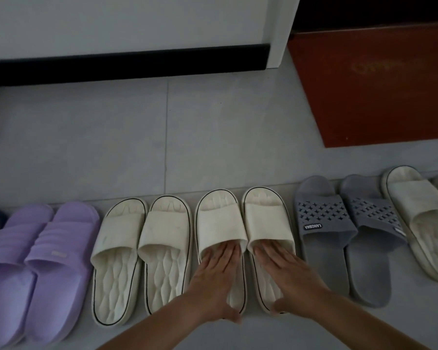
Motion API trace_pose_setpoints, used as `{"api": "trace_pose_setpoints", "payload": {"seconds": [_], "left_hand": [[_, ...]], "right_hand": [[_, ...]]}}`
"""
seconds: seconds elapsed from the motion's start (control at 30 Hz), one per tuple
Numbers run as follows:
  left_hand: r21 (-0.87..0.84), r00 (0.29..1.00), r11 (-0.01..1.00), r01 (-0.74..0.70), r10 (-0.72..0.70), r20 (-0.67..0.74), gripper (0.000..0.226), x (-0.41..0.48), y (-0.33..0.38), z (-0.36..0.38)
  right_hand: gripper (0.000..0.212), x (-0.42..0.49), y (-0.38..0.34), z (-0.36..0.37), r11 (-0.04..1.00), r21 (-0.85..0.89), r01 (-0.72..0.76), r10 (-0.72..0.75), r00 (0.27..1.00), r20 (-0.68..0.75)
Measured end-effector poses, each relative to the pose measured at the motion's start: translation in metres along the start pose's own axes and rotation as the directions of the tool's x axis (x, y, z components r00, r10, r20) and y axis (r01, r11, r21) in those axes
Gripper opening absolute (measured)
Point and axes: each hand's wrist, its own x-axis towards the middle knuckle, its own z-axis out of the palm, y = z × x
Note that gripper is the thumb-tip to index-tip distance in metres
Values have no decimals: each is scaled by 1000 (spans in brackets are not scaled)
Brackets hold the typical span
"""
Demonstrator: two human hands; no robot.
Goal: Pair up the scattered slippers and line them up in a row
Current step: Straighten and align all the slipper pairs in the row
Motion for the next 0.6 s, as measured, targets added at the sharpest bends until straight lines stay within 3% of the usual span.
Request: {"api": "trace_pose_setpoints", "payload": {"seconds": [0.23,0.37,0.47,0.6], "left_hand": [[15,998,999,28,-29,56,139,-2,8,-14],[7,983,999,45,-45,178,124,-4,33,-34],[-11,960,1000,-27,29,277,110,-2,63,-42],[-58,928,980,-190,198,315,98,21,105,-51]], "right_hand": [[116,-3,-11,-17,999,-30,-25,27,997,71],[98,-18,-3,-26,1000,-24,12,-10,993,118],[82,-45,22,-30,998,-57,-9,17,989,147],[72,-88,62,-42,993,-88,-79,78,997,-13]]}}
